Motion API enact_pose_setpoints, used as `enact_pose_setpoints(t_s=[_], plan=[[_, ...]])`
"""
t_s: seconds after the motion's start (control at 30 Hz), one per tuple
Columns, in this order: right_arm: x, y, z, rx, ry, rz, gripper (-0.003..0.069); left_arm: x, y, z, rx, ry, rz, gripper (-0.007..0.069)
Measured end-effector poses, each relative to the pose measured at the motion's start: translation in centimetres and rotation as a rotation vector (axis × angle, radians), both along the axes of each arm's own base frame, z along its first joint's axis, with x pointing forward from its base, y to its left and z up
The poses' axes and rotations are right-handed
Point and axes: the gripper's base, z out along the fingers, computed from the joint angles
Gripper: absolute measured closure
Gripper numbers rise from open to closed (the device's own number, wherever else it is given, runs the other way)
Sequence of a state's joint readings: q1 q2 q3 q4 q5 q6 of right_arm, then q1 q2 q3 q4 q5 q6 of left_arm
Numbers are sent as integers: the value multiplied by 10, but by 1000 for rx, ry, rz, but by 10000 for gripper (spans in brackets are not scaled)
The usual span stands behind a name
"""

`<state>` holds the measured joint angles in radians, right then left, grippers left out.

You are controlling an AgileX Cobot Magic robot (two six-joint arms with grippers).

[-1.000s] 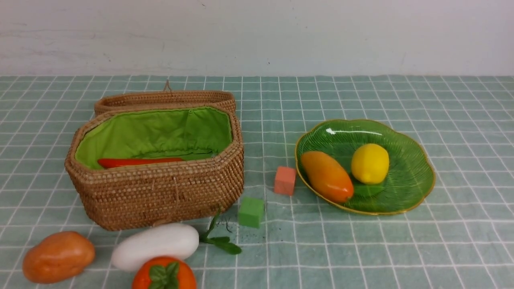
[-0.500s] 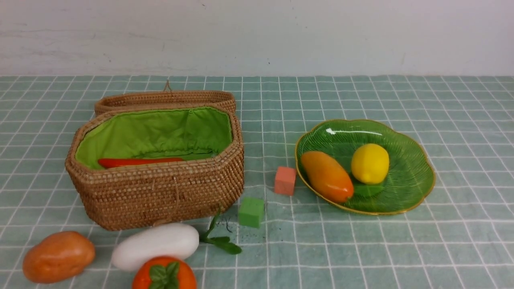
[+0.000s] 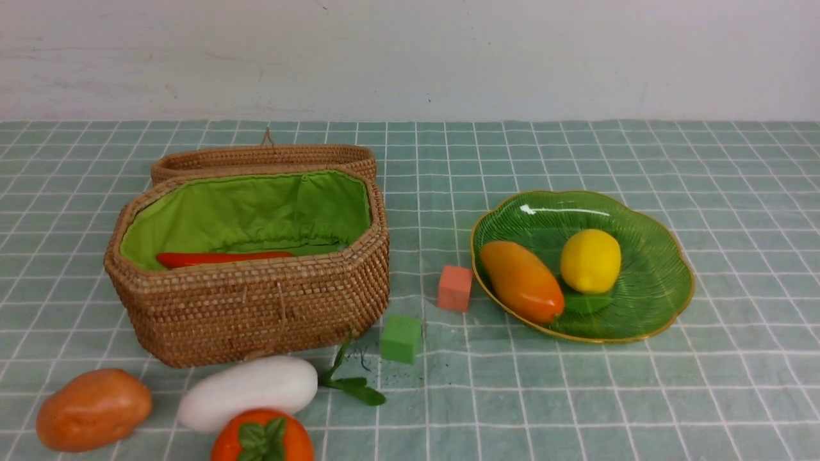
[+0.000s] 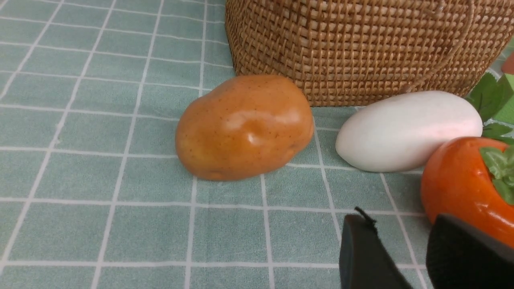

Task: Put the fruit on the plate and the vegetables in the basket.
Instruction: Grab a potato with your left arm and place it in the basket on the left

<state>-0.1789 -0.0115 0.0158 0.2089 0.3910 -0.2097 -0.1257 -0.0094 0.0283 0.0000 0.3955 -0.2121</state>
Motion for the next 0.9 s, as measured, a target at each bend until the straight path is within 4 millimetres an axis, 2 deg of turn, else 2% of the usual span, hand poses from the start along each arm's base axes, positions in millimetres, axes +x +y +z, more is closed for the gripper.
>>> enact_pose_setpoints(t_s=[0.67, 0.77, 0.9], plan=[[0, 0, 0, 0, 0, 0, 521, 1, 2, 1, 47, -18, 3, 386], [0, 0, 0, 0, 0, 0, 518, 2, 0, 6, 2, -74, 2, 386], [0, 0, 0, 0, 0, 0, 517, 5, -2, 27, -205, -281, 17, 386]])
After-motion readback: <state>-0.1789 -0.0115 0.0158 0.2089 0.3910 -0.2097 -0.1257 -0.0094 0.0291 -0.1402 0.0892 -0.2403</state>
